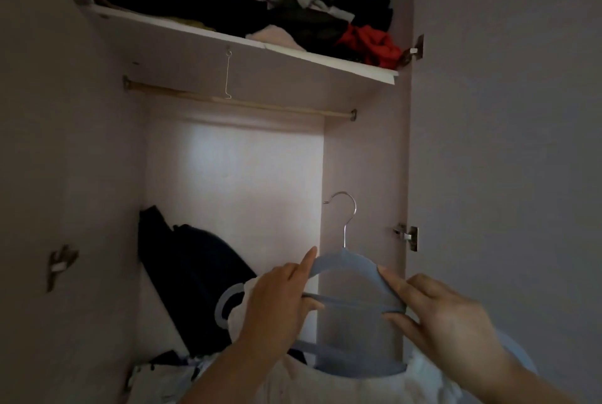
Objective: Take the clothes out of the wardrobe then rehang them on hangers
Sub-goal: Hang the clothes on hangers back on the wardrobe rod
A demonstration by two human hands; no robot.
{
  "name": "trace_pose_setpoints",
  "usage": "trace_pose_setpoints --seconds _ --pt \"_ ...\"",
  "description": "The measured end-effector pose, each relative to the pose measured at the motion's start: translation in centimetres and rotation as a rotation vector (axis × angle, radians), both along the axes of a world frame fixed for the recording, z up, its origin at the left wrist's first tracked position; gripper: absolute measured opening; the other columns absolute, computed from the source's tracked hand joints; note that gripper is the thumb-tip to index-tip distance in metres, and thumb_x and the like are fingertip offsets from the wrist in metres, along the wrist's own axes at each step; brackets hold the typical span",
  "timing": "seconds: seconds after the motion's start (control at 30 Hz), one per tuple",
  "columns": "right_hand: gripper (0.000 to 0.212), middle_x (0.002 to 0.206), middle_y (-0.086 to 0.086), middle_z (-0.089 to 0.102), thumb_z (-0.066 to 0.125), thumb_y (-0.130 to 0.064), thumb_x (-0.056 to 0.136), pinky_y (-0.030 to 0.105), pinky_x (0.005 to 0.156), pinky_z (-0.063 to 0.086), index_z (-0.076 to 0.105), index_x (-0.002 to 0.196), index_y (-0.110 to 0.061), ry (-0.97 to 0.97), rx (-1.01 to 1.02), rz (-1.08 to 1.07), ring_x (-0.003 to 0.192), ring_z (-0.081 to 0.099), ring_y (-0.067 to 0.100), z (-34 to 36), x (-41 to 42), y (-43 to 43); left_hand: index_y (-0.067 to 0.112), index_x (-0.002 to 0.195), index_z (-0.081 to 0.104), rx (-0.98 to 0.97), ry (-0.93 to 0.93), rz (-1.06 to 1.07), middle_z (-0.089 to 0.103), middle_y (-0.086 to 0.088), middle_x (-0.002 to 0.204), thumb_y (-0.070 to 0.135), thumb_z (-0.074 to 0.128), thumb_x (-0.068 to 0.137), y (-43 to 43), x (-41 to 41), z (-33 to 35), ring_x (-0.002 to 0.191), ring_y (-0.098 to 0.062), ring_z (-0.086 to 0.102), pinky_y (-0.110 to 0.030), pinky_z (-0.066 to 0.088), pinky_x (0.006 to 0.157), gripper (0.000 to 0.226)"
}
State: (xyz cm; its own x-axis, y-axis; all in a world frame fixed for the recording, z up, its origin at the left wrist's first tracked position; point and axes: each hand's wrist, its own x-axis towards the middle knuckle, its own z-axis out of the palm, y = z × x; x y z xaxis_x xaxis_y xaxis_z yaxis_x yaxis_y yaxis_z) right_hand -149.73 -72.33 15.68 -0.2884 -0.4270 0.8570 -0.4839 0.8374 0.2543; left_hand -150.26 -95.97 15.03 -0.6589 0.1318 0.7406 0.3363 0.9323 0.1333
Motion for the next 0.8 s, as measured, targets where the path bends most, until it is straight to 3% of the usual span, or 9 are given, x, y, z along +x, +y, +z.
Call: trace_pose_setpoints --seconds 0.1,0.2,0.3,0.47,0.53,0.6,0.67,0.8 --pt "0.048 0.073 -0.008 0.059 0.040 -0.053 0.080 0.019 0.034 0.041 0.048 0.122 -0.031 0.012 0.031 -0.055 0.056 0.061 0.014 3.1 -5.5 -1.4 0.031 0.148 0.004 0.029 0.037 -0.034 0.048 0.006 0.126 0.042 0.050 0.091 -1.2 -6.6 2.8 0.112 -0.011 0.043 -0.019 0.032 0.092 0.074" --pt "0.044 0.072 -0.007 0.059 0.063 -0.048 0.073 0.022 0.033 0.041 0.063 0.112 -0.027 0.073 0.032 -0.119 0.056 0.062 0.017 6.5 -10.7 -2.5 0.028 0.148 0.011 0.060 0.095 -0.032 0.046 0.005 0.132 0.039 0.052 0.092 -1.7 -13.0 5.7 0.118 -0.013 0.043 -0.023 0.033 0.097 0.071" --pt "0.055 0.068 -0.006 0.058 0.086 -0.039 0.054 0.023 0.030 0.037 0.071 0.105 -0.022 0.114 0.055 -0.171 0.053 0.061 0.017 9.7 -16.0 -3.6 0.023 0.148 0.015 0.113 0.113 -0.026 0.041 0.003 0.140 0.027 0.050 0.095 -1.9 -18.6 7.9 0.125 -0.015 0.040 -0.023 0.031 0.102 0.064" --pt "0.051 0.065 -0.005 0.057 0.084 -0.042 0.057 0.024 0.029 0.034 0.071 0.101 -0.022 0.166 0.107 -0.221 0.050 0.058 0.018 14.6 -25.1 -5.2 0.020 0.148 0.015 0.204 0.071 -0.059 0.021 0.001 0.153 0.018 0.047 0.097 -2.4 -27.9 11.4 0.137 -0.015 0.025 -0.019 0.019 0.108 0.061" --pt "0.048 0.080 -0.005 0.060 0.071 -0.048 0.073 0.026 0.040 0.039 0.063 0.115 -0.027 0.155 0.112 -0.275 0.067 0.062 0.018 16.4 -28.2 -5.9 0.019 0.148 0.014 0.208 0.043 -0.037 0.016 0.001 0.155 0.022 0.047 0.097 -2.4 -31.1 12.9 0.140 -0.014 0.019 -0.020 0.016 0.109 0.061" --pt "0.048 0.106 -0.006 0.055 0.047 -0.052 0.090 0.028 0.059 0.044 0.041 0.134 -0.034 0.145 0.091 -0.286 0.096 0.058 0.016 18.4 -31.9 -6.1 0.019 0.148 0.014 0.194 0.058 0.007 0.017 0.001 0.155 0.026 0.047 0.097 -2.2 -34.3 14.9 0.141 -0.014 0.018 -0.019 0.014 0.107 0.061" --pt "0.047 0.114 -0.007 0.050 0.037 -0.052 0.094 0.029 0.069 0.046 0.032 0.137 -0.034 0.082 0.072 -0.296 0.107 0.052 0.016 20.5 -35.5 -6.3 0.020 0.149 0.015 0.195 0.052 0.015 0.017 0.001 0.155 0.026 0.046 0.097 -1.9 -37.5 16.5 0.141 -0.014 0.017 -0.017 0.011 0.105 0.060" --pt "0.043 0.114 -0.004 0.050 0.041 -0.048 0.094 0.029 0.065 0.041 0.037 0.134 -0.032 0.093 0.012 -0.308 0.106 0.053 0.019 24.5 -42.3 -6.7 0.017 0.146 0.023 0.243 0.047 -0.084 0.028 0.000 0.150 0.030 0.048 0.096 -0.7 -43.4 19.3 0.135 -0.015 0.028 -0.024 0.026 0.105 0.058"
